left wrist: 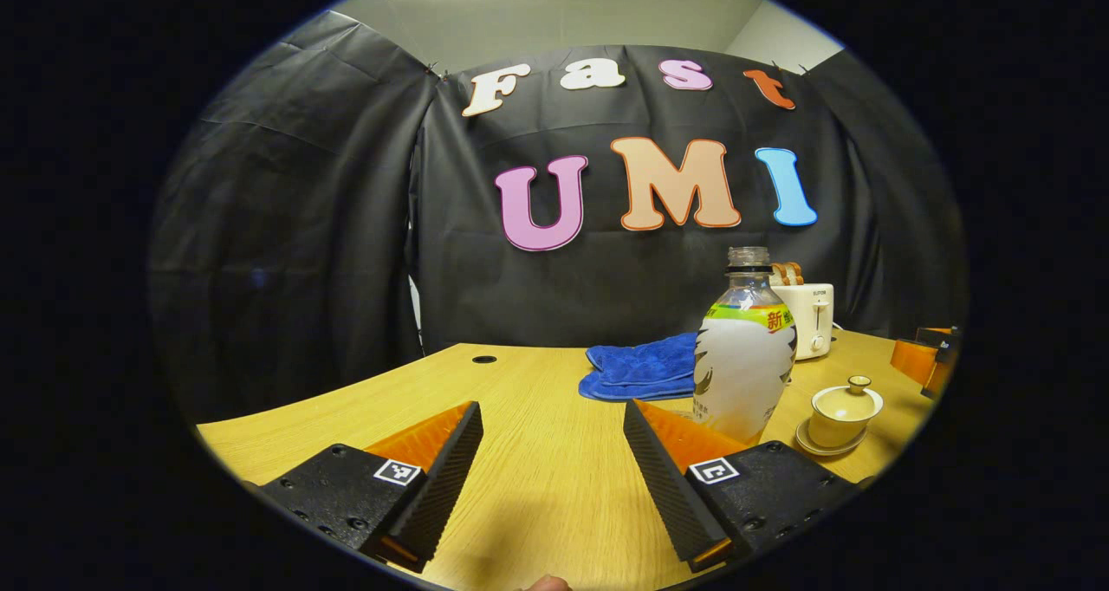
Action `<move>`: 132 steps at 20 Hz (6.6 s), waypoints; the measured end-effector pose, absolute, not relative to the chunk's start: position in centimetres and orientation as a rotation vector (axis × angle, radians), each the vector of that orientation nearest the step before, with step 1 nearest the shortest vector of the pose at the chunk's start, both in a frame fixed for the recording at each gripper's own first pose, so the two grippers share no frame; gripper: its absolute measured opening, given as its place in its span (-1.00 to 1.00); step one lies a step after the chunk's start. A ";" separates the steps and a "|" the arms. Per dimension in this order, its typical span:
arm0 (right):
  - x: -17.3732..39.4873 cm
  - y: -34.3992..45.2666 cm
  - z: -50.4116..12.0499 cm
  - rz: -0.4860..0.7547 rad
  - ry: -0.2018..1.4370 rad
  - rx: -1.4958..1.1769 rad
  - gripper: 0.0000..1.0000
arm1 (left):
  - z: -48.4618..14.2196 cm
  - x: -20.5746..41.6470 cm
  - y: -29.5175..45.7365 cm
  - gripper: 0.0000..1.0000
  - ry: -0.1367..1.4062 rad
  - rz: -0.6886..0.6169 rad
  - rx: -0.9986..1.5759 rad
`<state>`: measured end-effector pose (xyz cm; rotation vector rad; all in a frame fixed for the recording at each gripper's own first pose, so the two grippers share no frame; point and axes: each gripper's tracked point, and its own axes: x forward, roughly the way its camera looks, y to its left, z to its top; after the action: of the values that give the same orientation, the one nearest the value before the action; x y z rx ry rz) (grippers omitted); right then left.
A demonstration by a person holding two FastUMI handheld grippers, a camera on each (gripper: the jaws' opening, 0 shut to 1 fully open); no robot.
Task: Open the teacup lid with one hand, grasp the water bottle and pour water into the teacup with the other hand; after pouring, place the water bottle on the coaster and then close the teacup lid.
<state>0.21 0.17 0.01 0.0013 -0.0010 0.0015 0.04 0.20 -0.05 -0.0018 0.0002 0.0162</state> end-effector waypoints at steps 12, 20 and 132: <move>1.4 3.3 1.3 0.122 0.035 -0.005 1.00 | -0.1 0.0 0.2 0.92 0.002 0.020 -0.004; 1.7 7.4 1.3 0.219 0.067 -0.043 0.93 | -0.2 0.0 0.2 0.92 0.006 0.021 -0.008; 1.0 1.7 4.2 0.225 0.047 -0.040 -0.43 | 0.9 2.1 -12.1 0.11 0.042 -0.318 0.375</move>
<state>1.04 1.70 4.21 -0.0403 0.0470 0.2246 2.12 -12.07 0.87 0.3750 0.0419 -0.3176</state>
